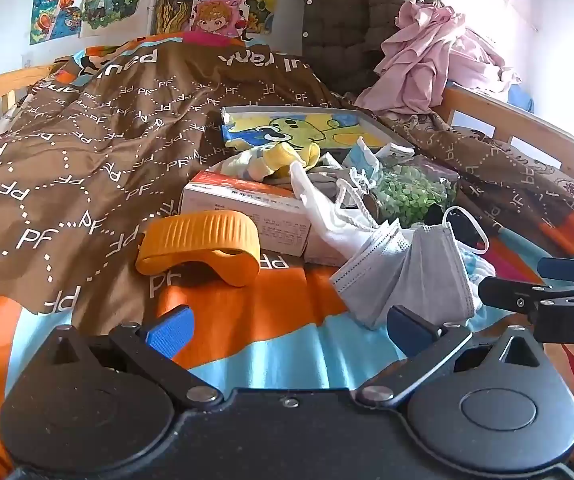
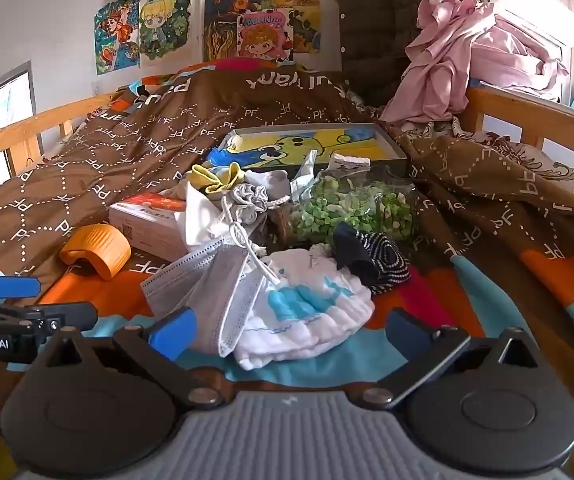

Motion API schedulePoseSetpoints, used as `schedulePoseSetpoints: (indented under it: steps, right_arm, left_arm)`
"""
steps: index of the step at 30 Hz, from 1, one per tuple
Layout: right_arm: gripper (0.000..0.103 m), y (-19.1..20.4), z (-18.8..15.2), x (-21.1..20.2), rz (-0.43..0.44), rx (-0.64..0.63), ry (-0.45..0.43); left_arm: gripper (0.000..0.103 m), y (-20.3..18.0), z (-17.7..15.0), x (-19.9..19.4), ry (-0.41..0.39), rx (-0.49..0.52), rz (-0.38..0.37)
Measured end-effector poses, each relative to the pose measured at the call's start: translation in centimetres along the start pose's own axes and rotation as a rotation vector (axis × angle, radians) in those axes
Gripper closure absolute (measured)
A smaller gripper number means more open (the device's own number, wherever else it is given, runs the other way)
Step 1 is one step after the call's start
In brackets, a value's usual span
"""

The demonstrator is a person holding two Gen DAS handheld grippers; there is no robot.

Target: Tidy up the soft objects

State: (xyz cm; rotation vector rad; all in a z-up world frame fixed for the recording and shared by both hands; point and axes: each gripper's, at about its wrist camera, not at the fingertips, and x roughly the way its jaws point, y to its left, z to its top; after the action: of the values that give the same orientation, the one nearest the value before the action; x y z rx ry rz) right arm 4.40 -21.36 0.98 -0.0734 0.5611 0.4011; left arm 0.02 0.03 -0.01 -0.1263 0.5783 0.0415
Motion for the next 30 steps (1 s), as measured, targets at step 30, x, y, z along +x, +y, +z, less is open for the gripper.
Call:
schedulePoseSetpoints:
  steps: [30]
  right_arm:
    - [0.000,0.54,0.07,0.02,0.041,-0.016,-0.014]
  left_arm:
    - [0.001,0.68,0.00,0.07,0.028,-0.056,-0.005]
